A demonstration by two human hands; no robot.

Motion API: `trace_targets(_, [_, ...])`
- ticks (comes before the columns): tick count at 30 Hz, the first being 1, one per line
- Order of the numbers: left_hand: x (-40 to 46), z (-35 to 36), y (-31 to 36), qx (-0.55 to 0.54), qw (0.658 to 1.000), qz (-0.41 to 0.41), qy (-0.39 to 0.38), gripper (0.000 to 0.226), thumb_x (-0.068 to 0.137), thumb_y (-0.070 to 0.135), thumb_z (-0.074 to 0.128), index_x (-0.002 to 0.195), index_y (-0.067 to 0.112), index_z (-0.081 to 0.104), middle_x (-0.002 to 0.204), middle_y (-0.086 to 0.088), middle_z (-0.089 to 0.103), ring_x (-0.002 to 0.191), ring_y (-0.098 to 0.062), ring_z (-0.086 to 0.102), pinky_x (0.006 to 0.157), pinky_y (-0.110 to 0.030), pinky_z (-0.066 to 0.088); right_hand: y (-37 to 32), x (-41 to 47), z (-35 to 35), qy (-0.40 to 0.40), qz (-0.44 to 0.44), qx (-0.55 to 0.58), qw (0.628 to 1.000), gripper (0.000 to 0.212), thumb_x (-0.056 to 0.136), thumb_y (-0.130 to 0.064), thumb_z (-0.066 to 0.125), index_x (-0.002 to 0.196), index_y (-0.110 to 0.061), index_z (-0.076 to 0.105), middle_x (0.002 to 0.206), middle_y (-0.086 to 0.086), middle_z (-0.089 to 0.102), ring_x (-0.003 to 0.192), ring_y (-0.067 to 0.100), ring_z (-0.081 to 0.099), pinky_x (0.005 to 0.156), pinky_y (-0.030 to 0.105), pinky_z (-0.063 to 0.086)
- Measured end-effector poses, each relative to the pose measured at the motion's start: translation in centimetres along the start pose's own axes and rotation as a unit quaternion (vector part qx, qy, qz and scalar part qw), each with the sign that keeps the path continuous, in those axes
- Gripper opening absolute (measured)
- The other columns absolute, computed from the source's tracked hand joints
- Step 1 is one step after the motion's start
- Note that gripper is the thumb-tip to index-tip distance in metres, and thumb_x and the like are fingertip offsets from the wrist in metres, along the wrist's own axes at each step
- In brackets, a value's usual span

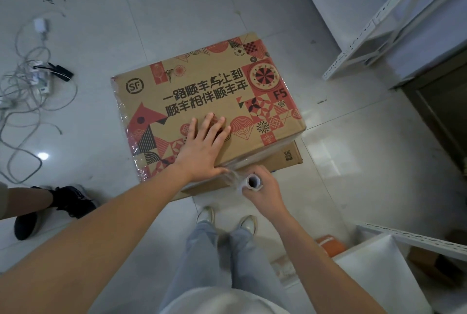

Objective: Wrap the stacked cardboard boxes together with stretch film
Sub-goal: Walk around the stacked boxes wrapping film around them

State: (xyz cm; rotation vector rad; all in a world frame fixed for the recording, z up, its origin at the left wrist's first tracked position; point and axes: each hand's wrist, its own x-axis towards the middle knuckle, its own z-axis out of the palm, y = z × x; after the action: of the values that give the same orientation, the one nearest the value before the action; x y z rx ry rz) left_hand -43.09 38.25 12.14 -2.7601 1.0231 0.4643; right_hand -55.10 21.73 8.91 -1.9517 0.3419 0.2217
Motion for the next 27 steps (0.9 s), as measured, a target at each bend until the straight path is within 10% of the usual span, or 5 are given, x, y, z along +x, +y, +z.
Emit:
trace_targets(14, [0.3, 0.2, -0.5, 0.003, 0.999, 0.024, -0.023, 0.131, 0.063, 0.083, 0.052, 0.147, 0.010, -0.019, 0.155, -0.012, -0.024, 0.138, -0.038, -0.028, 0.110, -0.065, -0.006, -0.6, 2.7, -1.9, -0.232, 0.110, 0.095, 0.962, 0.024, 0.076, 0.012, 0.069, 0.096, -0.001, 0.066, 0.070, -0.017, 0.066, 0.065, -0.008, 0.059, 0.063, 0.007, 0.045])
trace_targets(20, [0.3, 0.0, 0.1, 0.033, 0.999, 0.022, -0.023, 0.128, 0.067, 0.079, 0.053, 0.147, 0.010, -0.019, 0.154, -0.014, -0.024, 0.139, -0.039, -0.025, 0.111, -0.064, -0.006, -0.2, 3.3, -1.6, -0.155, 0.073, 0.074, 0.983, 0.020, 0.074, 0.016, 0.067, 0.081, -0.002, 0.063, 0.069, -0.012, 0.063, 0.062, -0.009, 0.057, 0.061, 0.006, 0.042])
trace_targets(27, [-1.0, 0.2, 1.8, 0.015, 0.998, 0.004, 0.058, 0.092, 0.078, 0.048, 0.064, 0.147, 0.002, 0.024, 0.150, -0.016, 0.030, 0.140, -0.031, 0.023, 0.115, -0.044, 0.019, -0.1, 3.9, -0.1, -0.093, 0.065, 0.146, 0.983, 0.021, 0.074, 0.017, 0.066, 0.085, 0.000, 0.064, 0.074, 0.001, 0.062, 0.061, -0.008, 0.058, 0.061, 0.008, 0.045])
